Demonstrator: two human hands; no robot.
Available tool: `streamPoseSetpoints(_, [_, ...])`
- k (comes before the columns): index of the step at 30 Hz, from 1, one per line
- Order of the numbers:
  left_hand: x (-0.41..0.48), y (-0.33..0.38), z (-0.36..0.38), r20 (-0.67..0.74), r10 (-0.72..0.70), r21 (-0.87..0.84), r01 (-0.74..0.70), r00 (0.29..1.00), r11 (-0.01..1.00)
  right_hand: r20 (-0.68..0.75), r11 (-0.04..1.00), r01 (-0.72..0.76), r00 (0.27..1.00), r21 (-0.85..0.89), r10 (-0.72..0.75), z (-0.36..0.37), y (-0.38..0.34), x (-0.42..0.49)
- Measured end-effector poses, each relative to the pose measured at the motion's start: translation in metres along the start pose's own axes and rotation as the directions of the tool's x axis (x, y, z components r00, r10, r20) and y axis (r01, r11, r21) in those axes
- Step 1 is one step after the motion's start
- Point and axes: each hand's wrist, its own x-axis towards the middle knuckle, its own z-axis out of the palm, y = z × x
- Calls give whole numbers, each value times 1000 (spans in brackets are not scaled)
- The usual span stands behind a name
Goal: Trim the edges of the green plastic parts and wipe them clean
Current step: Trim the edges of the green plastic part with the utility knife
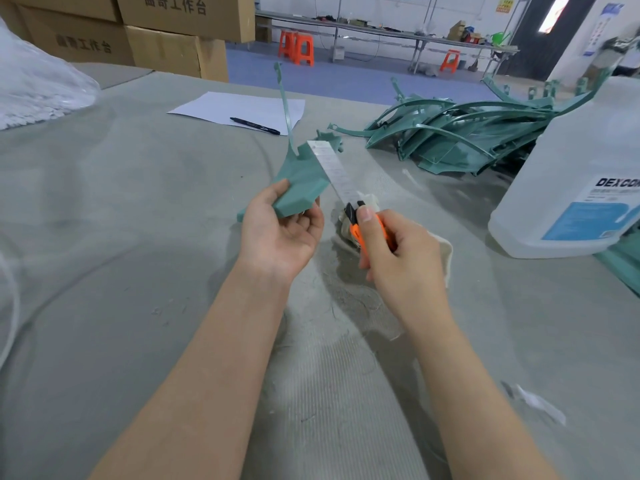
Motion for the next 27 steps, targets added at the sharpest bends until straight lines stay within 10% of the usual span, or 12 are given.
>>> streamPoseSetpoints(16, [-1, 1, -1, 45, -17, 1, 17, 999, 1000, 38, 994, -61, 998, 93, 57, 0, -2, 0])
streamPoseSetpoints(27, [3, 5, -2, 29, -23, -1, 23, 999, 1000, 333, 987, 149, 935, -56, -122, 7, -10, -10])
